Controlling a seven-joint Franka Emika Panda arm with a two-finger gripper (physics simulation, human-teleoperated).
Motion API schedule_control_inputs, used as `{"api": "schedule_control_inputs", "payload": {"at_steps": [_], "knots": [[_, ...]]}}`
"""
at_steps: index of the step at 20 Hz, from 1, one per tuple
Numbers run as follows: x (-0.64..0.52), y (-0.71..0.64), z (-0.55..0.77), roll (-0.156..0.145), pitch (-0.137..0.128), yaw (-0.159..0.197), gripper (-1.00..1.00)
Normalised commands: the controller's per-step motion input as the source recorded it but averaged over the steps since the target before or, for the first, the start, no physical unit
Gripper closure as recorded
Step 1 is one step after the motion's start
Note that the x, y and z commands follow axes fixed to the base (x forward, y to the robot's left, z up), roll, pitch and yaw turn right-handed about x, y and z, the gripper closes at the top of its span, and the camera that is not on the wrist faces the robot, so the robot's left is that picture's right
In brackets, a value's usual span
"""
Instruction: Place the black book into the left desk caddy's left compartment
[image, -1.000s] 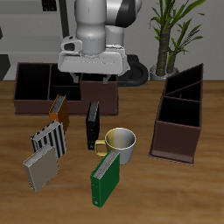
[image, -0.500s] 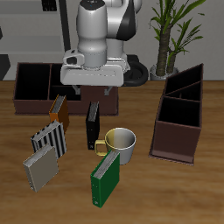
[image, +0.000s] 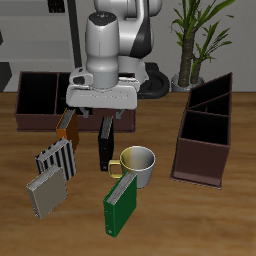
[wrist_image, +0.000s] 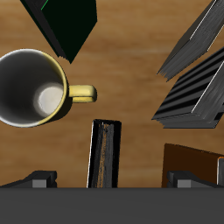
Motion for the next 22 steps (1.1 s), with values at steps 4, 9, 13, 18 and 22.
{"api": "schedule_control_inputs", "payload": {"at_steps": [4,9,13,18,22], "knots": [[0.08,0.0,-0.25,-0.002,0.033,-0.015,-1.0],[0.03,0.04,-0.25,-0.001,0.002,0.002,-1.0],[0.09,0.01,-0.39,-0.002,-0.007,0.017,-1.0],[0.03,-0.01,-0.28,-0.002,0.004,0.02,-1.0],[0.02,0.05,-0.35,0.04,0.049,-0.019,-1.0]]}}
